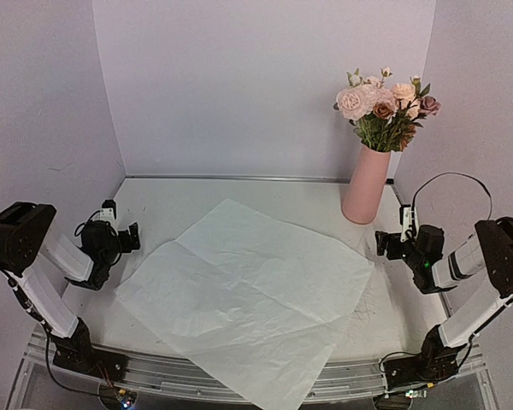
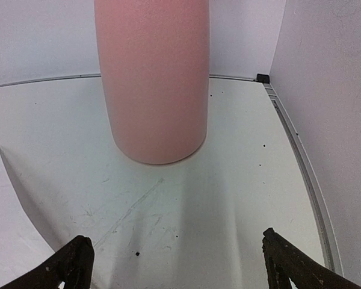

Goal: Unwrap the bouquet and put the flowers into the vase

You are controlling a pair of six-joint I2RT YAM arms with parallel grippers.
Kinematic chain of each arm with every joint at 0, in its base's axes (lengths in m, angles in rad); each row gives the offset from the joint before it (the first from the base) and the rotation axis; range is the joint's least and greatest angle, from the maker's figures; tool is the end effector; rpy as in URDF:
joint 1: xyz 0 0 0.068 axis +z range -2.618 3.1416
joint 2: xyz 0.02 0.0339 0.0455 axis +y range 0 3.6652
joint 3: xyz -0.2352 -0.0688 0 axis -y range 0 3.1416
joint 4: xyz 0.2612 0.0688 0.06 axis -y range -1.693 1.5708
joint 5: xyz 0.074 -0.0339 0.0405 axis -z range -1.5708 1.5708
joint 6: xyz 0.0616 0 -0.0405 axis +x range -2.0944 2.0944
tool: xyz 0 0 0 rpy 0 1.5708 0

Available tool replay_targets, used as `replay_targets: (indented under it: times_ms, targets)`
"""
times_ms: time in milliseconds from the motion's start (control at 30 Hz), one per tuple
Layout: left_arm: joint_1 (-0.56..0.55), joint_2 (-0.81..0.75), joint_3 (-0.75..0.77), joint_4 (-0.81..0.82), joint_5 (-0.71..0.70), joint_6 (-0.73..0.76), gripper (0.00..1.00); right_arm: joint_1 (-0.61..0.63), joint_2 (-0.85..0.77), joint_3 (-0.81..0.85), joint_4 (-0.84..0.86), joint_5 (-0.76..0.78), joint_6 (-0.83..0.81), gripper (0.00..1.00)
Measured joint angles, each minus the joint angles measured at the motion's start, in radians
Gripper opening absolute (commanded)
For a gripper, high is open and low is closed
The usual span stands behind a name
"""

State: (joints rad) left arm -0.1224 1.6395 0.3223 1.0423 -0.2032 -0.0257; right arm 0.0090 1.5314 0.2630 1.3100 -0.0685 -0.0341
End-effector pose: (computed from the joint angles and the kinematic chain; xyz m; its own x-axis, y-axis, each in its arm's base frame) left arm 0.2884 -0.0230 0.0739 -0.2675 0.0075 -0.9635 -0.0801 0.9963 0.0300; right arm 0.2811 0.0067 0.1227 0.0442 -0.0336 -0.9985 -0.0759 0.9964 -0.0369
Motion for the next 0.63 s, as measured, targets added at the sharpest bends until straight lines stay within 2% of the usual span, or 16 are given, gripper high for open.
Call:
replay_targets:
  times_ms: [633]
  targets:
    - [0.005,0.012,-0.017,0.071,0.011,0.000,1.00,0.000,0.000,0.002,0.000,-0.007,0.000,0.98]
